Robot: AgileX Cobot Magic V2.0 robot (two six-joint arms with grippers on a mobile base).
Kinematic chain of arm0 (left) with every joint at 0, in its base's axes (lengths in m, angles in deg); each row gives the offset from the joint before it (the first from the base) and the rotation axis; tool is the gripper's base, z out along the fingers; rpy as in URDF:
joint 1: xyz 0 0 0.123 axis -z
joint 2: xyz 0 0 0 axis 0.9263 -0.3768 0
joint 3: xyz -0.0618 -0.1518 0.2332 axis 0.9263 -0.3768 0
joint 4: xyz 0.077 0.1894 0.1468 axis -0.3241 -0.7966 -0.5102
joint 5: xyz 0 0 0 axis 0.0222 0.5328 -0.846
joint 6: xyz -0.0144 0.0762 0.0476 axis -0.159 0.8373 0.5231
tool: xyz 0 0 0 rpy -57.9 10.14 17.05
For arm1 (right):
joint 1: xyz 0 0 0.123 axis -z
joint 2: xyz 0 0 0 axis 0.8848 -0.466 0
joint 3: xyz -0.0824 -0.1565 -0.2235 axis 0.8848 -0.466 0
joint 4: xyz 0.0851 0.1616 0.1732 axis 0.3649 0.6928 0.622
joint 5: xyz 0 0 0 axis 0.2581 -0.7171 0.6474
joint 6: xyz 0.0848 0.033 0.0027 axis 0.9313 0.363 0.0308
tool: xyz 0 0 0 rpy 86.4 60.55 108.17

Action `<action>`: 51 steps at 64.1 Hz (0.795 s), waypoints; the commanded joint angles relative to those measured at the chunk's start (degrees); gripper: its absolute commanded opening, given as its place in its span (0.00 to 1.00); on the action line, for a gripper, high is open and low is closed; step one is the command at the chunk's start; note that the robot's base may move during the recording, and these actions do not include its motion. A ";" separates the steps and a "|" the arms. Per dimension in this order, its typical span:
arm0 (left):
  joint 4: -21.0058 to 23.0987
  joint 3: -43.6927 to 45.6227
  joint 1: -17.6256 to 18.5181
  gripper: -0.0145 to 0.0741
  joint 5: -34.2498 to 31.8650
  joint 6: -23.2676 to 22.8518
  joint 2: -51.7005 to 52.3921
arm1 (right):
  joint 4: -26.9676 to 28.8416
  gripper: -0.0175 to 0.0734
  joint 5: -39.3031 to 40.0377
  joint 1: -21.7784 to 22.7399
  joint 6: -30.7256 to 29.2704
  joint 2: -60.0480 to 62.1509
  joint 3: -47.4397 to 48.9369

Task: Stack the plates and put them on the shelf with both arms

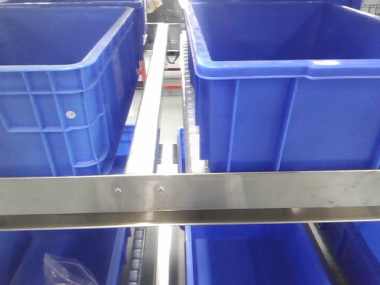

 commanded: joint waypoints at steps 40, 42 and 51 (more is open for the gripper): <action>-5.99 1.57 0.23 0.26 -4.40 0.22 1.09 | -0.05 0.23 5.13 0.35 -0.55 1.11 -0.07; -6.33 1.21 0.10 0.26 -4.40 0.22 2.08 | -0.05 0.23 5.13 0.35 -0.55 1.11 -0.07; -6.33 -3.16 -0.05 0.26 -9.31 0.22 10.64 | -0.05 0.23 5.13 0.35 -0.55 1.11 -0.07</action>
